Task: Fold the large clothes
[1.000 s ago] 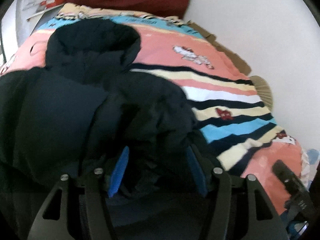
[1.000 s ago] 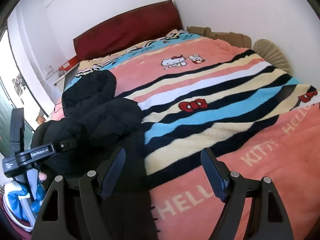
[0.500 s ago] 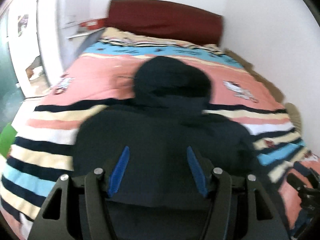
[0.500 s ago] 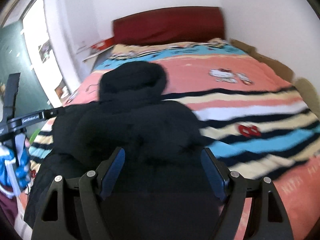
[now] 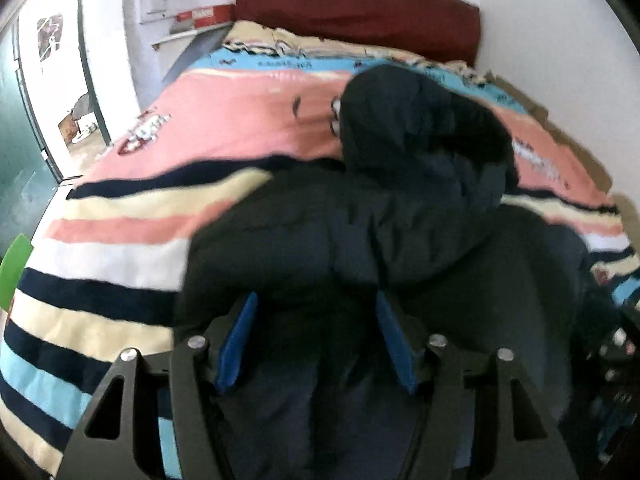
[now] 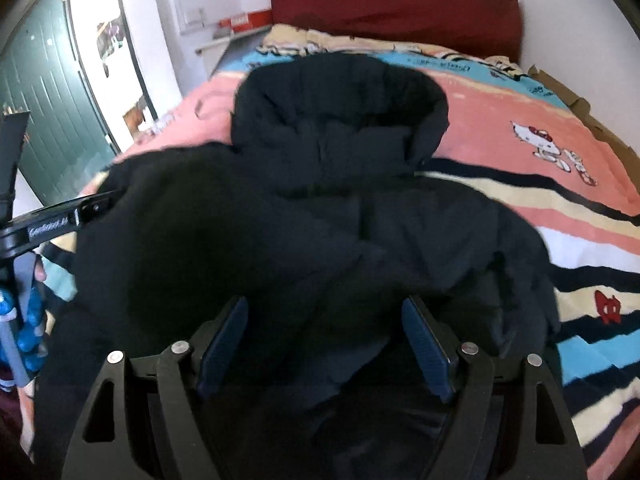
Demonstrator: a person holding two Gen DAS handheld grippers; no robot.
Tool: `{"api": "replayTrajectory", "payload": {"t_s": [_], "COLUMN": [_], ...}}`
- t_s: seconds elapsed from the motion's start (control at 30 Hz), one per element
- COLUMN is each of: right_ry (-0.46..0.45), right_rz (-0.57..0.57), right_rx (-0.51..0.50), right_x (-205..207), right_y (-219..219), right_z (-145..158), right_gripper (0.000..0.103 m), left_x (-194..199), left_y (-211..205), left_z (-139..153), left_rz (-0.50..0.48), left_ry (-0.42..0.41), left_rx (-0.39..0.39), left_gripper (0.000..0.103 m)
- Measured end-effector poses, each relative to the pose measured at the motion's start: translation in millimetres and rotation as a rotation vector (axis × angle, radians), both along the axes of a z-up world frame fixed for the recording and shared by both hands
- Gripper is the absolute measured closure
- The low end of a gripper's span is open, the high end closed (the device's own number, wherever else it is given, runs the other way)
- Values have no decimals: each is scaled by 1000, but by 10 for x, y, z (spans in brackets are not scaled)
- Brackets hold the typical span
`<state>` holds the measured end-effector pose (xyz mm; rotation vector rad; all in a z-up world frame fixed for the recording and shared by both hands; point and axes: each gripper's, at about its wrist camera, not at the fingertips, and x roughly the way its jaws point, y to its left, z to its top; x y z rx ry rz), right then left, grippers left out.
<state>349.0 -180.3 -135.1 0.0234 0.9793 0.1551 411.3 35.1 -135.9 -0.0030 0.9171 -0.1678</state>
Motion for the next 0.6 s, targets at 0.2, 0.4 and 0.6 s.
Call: {"api": "replayTrajectory", "payload": {"t_s": [0.2,0.4,0.6], "right_ry": [14,-17,13], "right_rz": [29,92,103], "right_rx": [-64,-100,-105], "right_x": [172,416,492], "right_y": [-42,-51,-71], "right_z": [-293,-476,-512], "right_gripper": [15,11,11], "left_x": [27,52,-33], "left_y": [-20,-80,-152], "left_z": [-332,-448,-337], "left_rz": [-4,10,31], "left_ry": [20,22,35], "left_rx": [-36,-24,31], "left_gripper": [37,37,37]}}
